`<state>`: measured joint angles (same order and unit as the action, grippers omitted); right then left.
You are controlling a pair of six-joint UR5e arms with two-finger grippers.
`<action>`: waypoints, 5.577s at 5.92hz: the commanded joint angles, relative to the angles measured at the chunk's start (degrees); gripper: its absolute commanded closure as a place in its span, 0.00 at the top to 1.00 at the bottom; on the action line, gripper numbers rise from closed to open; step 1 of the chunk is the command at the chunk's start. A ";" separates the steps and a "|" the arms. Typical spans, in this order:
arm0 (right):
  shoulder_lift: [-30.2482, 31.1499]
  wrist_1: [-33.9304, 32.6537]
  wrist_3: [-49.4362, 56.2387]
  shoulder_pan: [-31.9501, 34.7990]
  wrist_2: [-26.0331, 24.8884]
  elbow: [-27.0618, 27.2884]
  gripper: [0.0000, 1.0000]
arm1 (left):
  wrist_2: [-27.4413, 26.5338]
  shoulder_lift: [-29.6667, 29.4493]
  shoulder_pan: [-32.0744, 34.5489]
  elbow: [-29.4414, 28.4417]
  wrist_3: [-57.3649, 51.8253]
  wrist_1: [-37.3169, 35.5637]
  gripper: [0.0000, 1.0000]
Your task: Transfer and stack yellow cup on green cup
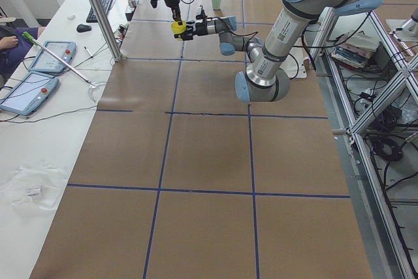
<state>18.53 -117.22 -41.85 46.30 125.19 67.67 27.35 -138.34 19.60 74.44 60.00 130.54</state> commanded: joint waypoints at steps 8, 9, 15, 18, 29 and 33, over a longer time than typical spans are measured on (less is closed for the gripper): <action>5.05 -5.28 -1.66 16.62 12.36 19.62 0.00 | 4.88 5.43 0.17 7.50 -14.59 0.60 1.00; 15.64 -5.56 -1.22 16.72 11.92 31.79 0.00 | 8.56 7.19 1.56 11.73 -16.22 0.60 1.00; 52.98 -4.94 24.75 18.72 5.06 57.66 0.00 | 41.64 14.22 14.81 14.93 -11.66 -3.16 1.00; 64.59 -1.80 33.75 22.43 5.32 58.90 0.00 | 69.66 16.69 24.74 25.44 -11.66 -31.19 1.00; 75.87 19.23 34.47 20.42 6.73 44.75 0.01 | 81.72 21.88 27.86 36.03 -6.21 -40.19 1.00; 76.66 19.40 34.03 18.66 6.73 44.74 0.99 | 81.72 21.97 27.77 35.95 -6.21 -40.10 1.00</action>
<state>95.15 -97.88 -7.60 65.43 131.87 112.42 109.07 -116.43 47.42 110.45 53.79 90.44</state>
